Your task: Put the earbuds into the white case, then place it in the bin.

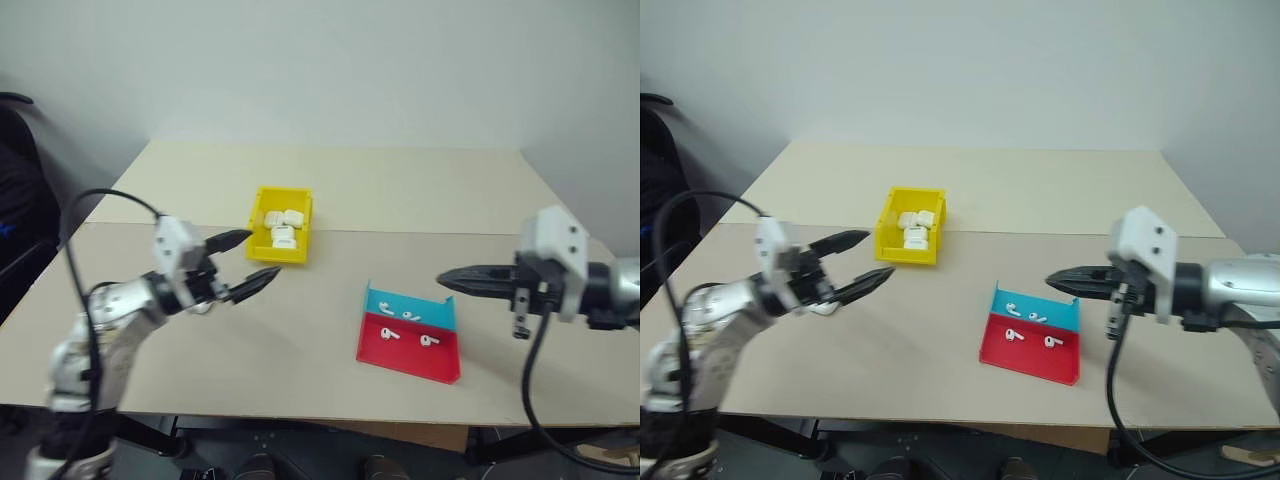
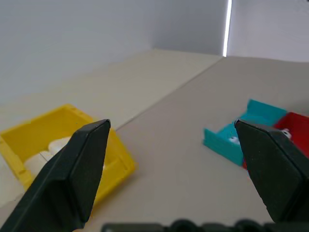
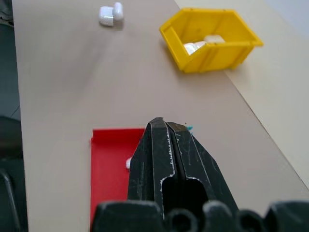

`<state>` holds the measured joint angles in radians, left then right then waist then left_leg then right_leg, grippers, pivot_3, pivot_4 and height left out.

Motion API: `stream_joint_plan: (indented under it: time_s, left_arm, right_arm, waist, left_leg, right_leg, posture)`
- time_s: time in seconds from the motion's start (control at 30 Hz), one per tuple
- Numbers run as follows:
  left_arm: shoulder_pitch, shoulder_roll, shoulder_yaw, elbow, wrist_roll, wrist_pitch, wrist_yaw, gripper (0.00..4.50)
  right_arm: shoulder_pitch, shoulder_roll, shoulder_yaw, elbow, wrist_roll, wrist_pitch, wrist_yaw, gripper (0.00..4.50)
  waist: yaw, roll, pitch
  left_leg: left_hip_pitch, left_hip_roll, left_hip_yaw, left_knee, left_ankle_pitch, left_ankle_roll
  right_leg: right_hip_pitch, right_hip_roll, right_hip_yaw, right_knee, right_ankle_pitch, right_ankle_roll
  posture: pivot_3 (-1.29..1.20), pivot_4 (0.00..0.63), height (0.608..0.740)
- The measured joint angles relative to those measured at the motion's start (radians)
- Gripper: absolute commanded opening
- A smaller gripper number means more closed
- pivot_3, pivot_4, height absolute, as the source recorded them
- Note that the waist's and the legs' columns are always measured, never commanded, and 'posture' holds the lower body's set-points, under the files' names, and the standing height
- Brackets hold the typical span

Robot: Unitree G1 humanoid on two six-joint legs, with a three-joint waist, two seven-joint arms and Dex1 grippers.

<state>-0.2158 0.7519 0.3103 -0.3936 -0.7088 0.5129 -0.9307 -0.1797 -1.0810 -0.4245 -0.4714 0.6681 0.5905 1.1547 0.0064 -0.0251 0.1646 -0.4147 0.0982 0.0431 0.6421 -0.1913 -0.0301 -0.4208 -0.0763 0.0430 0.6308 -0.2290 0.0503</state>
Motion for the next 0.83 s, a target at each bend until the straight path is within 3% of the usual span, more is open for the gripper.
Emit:
stream_joint_plan:
  time_s: [0.13,0.27,0.5,0.83]
  left_arm:
    - [0.16,0.103,0.121,-0.044,-0.081,0.056,-0.097,4.48]
    - [0.305,0.16,0.214,-0.046,-0.078,0.069,-0.165,4.48]
    - [0.407,0.168,0.321,-0.064,-0.065,0.057,-0.202,4.48]
    - [0.463,0.162,0.361,-0.117,-0.081,0.058,-0.195,4.48]
  right_arm:
    - [0.221,-0.009,-0.138,0.045,-0.081,-0.147,0.17,0.0]
    - [0.305,0.015,-0.234,0.116,-0.131,-0.272,0.246,0.0]
    - [0.305,0.011,-0.254,0.271,-0.194,-0.454,0.303,0.0]
    - [0.29,0.003,-0.233,0.313,-0.197,-0.503,0.31,0.0]
  waist:
    - [0.003,0.0,0.0]
    - [-0.003,0.0,0.0]
    - [-0.014,-0.001,0.0]
    - [-0.019,-0.001,0.0]
  left_leg:
    - [0.002,0.0,0.001,0.0,0.0,0.0]
    - [0.005,0.001,0.001,0.0,0.0,-0.001]
    - [0.008,0.001,0.001,0.0,0.001,-0.001]
    - [0.007,0.001,0.002,-0.001,0.0,-0.001]
  right_leg:
    - [0.001,0.0,0.0,0.0,-0.003,0.001]
    - [0.001,0.0,0.0,0.001,-0.006,-0.004]
    - [0.002,0.0,0.001,0.002,-0.006,-0.005]
    - [0.001,0.001,0.002,0.002,-0.006,-0.006]
  posture:
    - [0.0,0.15,0.74]
    - [0.0,0.15,0.74]
    - [0.0,0.15,0.74]
    - [0.0,0.15,0.74]
